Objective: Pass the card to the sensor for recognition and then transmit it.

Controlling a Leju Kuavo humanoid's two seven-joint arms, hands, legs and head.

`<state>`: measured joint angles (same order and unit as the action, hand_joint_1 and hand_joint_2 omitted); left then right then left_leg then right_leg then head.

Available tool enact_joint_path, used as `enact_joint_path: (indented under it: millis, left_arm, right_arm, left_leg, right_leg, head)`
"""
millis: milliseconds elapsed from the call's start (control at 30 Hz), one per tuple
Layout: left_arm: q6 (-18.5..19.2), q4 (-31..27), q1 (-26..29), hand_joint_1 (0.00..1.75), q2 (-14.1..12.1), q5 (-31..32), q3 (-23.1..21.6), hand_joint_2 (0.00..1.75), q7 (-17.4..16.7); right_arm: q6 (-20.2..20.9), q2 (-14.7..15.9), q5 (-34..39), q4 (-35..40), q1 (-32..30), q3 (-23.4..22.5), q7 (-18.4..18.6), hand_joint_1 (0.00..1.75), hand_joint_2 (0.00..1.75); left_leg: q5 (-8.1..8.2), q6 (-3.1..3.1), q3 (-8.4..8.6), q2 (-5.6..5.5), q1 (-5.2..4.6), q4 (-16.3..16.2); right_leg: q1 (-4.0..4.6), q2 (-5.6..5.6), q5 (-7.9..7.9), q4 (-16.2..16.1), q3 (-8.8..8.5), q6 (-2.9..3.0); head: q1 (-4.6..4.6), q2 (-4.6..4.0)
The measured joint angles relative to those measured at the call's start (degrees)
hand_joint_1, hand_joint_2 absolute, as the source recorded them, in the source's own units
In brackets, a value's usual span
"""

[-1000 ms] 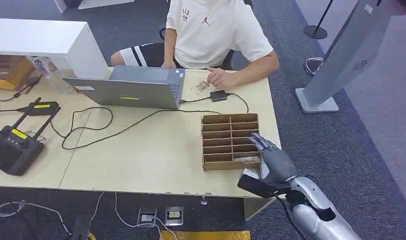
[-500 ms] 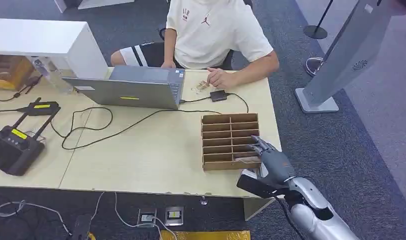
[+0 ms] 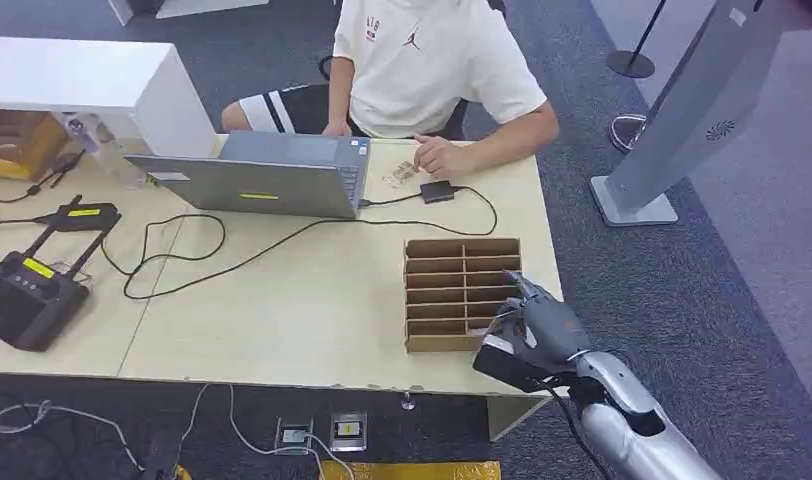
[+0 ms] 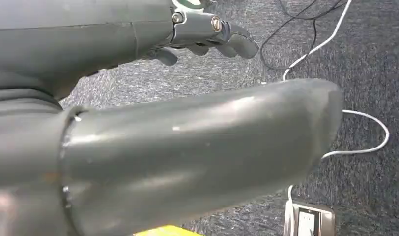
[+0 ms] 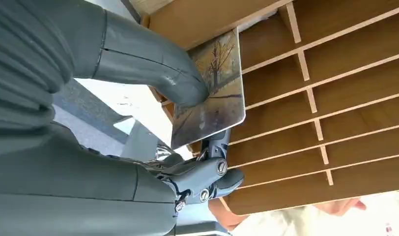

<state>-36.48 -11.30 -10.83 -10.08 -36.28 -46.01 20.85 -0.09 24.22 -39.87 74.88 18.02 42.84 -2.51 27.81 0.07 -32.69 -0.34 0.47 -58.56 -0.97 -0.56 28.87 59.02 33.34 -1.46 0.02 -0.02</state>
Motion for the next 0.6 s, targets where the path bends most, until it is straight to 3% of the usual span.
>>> enact_joint_path:
  millis: [300,467,600]
  left_arm:
    - [-0.09,0.0,0.01,0.0,0.33,0.0,0.02,0.0,0.0]
    - [-0.22,0.0,0.11,0.0,0.57,-0.04,0.0,0.0,0.0]
    - [-0.31,0.0,0.24,0.0,0.7,-0.22,0.02,0.0,0.55]
  right_arm:
    - [-1.03,-0.48,-0.31,-0.44,0.63,0.05,0.48,1.75,1.75]
    - [-4.84,-0.72,-2.01,-0.06,1.26,-0.26,1.6,1.75,1.75]
    - [-7.63,-0.87,-4.59,1.62,4.09,-3.06,1.59,1.75,1.75]
  left_leg:
    - [0.0,0.0,0.0,0.0,0.0,0.0]
    - [0.0,0.0,-0.01,0.0,0.0,0.0]
    - [-0.03,0.0,0.01,0.01,-0.01,-0.01]
  right_leg:
    - [0.0,-0.01,0.0,0.0,0.0,0.0]
    - [0.0,0.0,0.0,0.01,-0.01,0.0]
    - [-0.01,0.02,-0.03,0.02,-0.01,0.0]
  head:
    - [-0.02,0.0]
    - [-0.02,0.0]
    - [-0.02,0.0]
